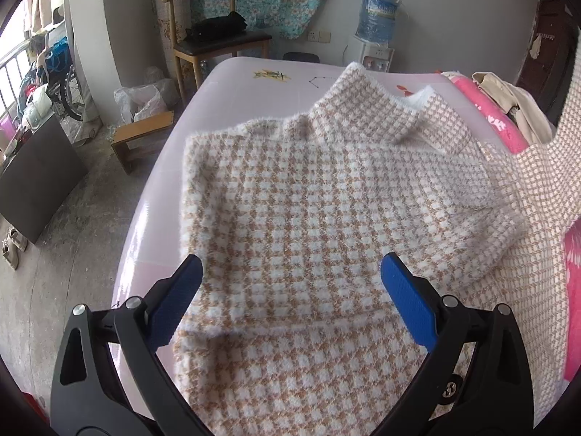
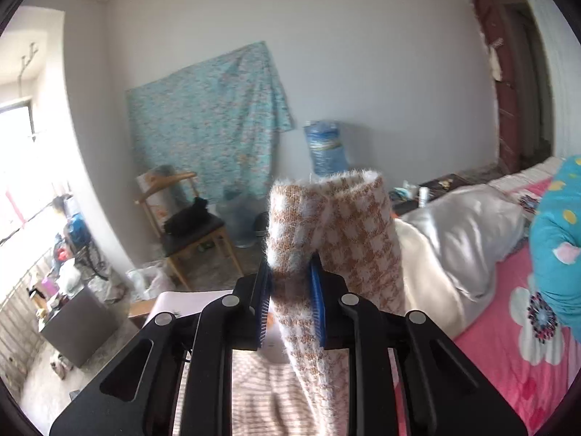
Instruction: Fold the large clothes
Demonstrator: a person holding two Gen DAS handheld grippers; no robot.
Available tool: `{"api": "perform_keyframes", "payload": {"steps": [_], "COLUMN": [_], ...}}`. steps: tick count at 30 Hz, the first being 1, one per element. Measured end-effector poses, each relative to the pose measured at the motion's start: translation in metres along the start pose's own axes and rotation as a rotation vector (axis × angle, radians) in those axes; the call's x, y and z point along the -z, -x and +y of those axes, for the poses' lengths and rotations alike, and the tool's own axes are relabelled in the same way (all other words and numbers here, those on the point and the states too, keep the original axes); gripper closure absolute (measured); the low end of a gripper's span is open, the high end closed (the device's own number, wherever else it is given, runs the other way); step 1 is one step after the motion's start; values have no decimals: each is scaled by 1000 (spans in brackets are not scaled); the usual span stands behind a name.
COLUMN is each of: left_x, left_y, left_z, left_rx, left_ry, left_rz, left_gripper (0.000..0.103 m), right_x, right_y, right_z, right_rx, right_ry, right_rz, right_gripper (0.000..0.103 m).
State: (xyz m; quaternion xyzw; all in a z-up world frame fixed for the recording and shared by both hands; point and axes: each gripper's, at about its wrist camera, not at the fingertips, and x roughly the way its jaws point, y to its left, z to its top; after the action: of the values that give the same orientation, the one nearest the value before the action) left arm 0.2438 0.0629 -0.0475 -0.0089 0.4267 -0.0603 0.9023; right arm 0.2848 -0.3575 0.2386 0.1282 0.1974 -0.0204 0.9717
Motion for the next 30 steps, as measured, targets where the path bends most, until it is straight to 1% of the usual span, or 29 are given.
{"api": "perform_keyframes", "payload": {"steps": [3,5,6,7,8,9,10,11,12,13,14,15,16,18,20,23,25,27,28,29,30], "left_x": [12,18,21,16,21,25,21,23,24,27,16,15,14,10,2,-19,-35,-51,-56,-60,-63], "left_y": [32,49,57,58,65,69,66,67,67,69,58,56,53,48,39,19,0,-30,-45,-59,-72], "left_z": [13,22,27,31,35,40,43,46,48,50,49,49,48,45,40,33,30,29,27,26,26], "left_rx": [42,73,95,112,131,156,179,196,211,223,229,237,248,268,278,257,216,152,107,56,25], "left_ry": [12,17,20,22,26,30,37,46,53,56,59,61,62,64,60,66,83,93,85,76,75], "left_rz": [-47,-63,-66,-62,-57,-48,-35,-23,-14,-6,4,11,17,27,31,20,22,60,88,120,147], "left_gripper": [8,9,10,13,15,17,19,21,22,24,27,28,31,34,37,37,37,37,42,51,54], "right_x": [13,34,49,65,85,106,129,155,181,205,225,240,248,249,234,206,193,187,187,188,190], "right_y": [-16,-32,-41,-51,-64,-76,-89,-104,-116,-126,-134,-140,-141,-137,-131,-123,-121,-125,-129,-131,-133], "right_z": [73,121,144,167,189,205,220,233,242,244,241,236,225,191,150,86,40,4,-10,-23,-35], "right_rx": [-118,-198,-237,-276,-317,-352,-391,-430,-453,-464,-470,-469,-462,-441,-399,-284,-190,-121,-102,-85,-71], "right_ry": [67,120,150,185,228,257,277,300,309,306,300,288,270,230,191,144,109,60,33,9,-10], "right_rz": [9,43,70,110,171,231,309,409,497,567,629,679,699,686,648,576,548,543,550,555,563], "right_gripper": [83,83,83,81,81,75,51,40,35,35,35,35,35,35,35,35,35,35,35,35,35]}}
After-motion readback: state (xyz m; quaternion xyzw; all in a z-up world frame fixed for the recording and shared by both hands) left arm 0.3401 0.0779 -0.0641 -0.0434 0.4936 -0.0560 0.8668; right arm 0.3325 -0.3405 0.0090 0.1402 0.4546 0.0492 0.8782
